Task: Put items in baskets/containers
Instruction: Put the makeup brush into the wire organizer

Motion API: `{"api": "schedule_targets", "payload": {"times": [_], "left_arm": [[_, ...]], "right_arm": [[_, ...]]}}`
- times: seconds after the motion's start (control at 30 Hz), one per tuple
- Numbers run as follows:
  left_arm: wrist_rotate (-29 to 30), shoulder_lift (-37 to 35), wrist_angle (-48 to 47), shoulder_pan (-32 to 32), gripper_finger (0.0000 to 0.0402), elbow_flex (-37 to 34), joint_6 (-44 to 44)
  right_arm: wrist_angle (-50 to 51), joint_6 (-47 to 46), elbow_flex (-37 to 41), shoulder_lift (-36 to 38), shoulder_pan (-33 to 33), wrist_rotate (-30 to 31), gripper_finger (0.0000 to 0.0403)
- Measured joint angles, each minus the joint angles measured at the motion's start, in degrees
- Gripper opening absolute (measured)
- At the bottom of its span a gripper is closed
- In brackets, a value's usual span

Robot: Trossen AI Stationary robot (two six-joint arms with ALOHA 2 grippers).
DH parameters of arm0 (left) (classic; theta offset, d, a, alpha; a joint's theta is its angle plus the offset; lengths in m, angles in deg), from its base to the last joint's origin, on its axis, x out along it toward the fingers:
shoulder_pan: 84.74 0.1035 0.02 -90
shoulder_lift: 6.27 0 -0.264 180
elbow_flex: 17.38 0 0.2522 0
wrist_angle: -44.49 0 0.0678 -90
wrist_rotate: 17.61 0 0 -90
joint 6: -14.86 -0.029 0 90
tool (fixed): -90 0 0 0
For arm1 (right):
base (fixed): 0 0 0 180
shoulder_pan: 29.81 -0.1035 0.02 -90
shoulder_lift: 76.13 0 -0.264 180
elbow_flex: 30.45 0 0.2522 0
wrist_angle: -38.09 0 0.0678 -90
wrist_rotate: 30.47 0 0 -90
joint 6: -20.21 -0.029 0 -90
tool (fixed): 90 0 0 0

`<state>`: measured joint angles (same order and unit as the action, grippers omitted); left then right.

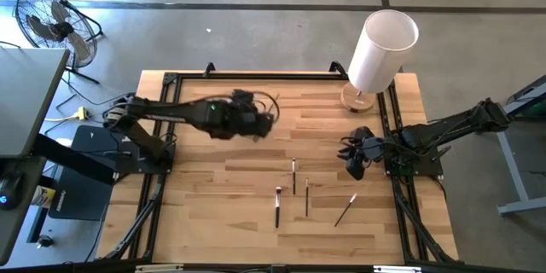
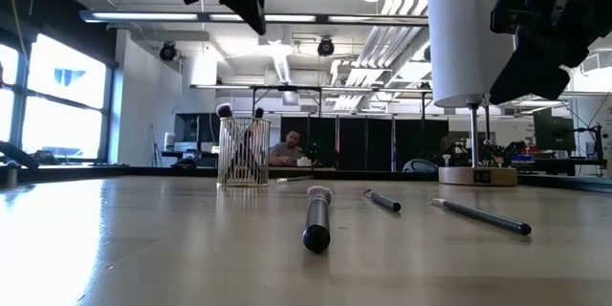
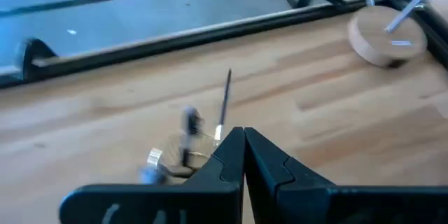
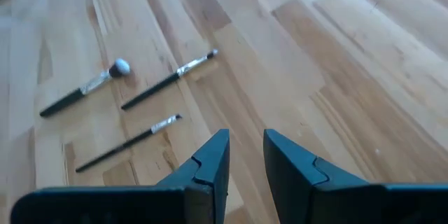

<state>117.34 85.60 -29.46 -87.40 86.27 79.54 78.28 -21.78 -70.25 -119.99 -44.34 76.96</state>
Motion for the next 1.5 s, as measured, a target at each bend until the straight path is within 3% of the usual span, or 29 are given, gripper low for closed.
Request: {"api": "schedule_targets", "payload": {"times": [0.33,0.47,0.63,0.77,0.9,1.0,1.23,1.5], "left_arm": [[-4.44,-1.66,1.68,4.91,0.0000,0.11,-14.77],[-6.24,-4.87,0.80,6.30,0.0000,-1.91,-19.42],[-7.38,-12.50,3.66,7.69,0.0000,-11.77,-20.55],[-12.84,-22.66,10.56,9.07,0.0000,-23.41,-22.05],[-20.54,-30.56,14.74,10.70,0.0000,-34.17,-22.45],[-25.69,-34.50,15.56,10.54,0.0000,-39.76,-22.60],[-37.30,-36.37,15.40,10.54,0.0000,-46.69,-26.88],[-39.95,-35.88,15.66,10.54,0.0000,-47.32,-32.16]], "right_arm": [[-3.32,0.73,0.00,-0.33,0.02,4.46,0.0083],[-10.03,1.61,0.00,-2.90,0.02,5.45,0.0083],[-18.30,2.60,-2.17,-11.63,0.54,6.32,0.0082],[-17.96,3.72,-8.79,-21.56,2.77,5.67,0.0082],[-13.14,1.10,-18.98,-32.13,6.27,2.52,0.0082],[-2.73,-4.71,-28.99,-40.53,9.05,-0.49,0.0082],[23.24,-16.84,-50.32,-59.49,13.09,-7.36,0.0082],[25.21,-22.28,-59.13,-72.48,12.87,-13.93,0.0082]]}}
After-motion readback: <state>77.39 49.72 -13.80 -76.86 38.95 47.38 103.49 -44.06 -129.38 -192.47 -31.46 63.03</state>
